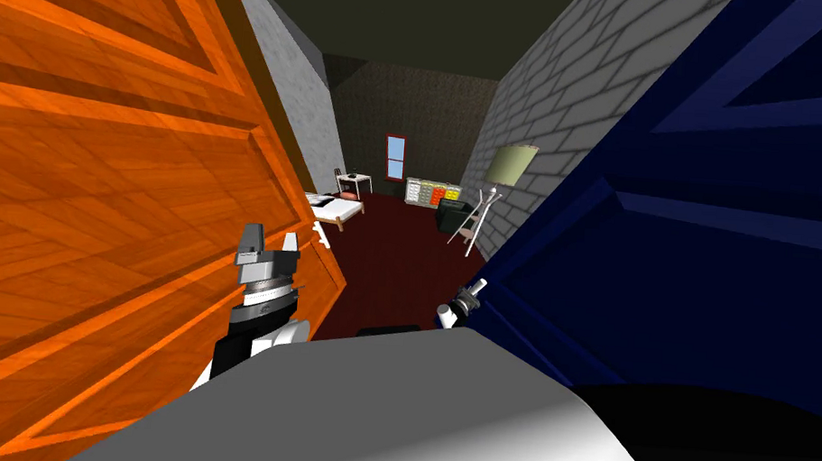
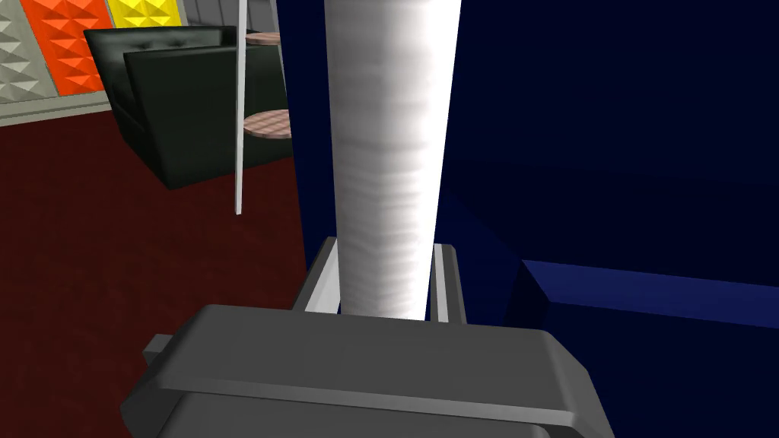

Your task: Push the door open

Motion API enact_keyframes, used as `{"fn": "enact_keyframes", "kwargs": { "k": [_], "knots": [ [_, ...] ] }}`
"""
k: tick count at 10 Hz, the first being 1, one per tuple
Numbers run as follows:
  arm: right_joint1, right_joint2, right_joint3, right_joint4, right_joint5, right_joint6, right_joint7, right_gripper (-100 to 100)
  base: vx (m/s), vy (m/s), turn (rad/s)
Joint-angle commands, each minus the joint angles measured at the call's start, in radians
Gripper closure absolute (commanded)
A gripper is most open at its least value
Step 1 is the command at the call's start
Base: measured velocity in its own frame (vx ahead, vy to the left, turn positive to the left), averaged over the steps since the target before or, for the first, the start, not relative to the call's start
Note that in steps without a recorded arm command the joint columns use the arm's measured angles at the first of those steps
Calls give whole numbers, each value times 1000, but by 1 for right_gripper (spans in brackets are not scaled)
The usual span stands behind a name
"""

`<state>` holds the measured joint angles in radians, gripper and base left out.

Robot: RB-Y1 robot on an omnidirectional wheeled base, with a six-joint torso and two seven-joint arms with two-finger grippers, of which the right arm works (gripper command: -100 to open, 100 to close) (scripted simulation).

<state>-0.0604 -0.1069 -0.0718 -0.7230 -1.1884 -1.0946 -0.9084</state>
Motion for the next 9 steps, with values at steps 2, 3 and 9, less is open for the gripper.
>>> {"fn": "enact_keyframes", "kwargs": {
  "k": [2, 3, 9],
  "knots": [
    [37, -7, -38, -49, -32, -13, 31, 100, 155, -74, -49],
    [38, -7, -42, -48, -36, -15, 32, 100, 205, -72, -65],
    [46, -18, -79, -52, -77, -27, 41, 100, 145, -53, -44]
  ]
}}
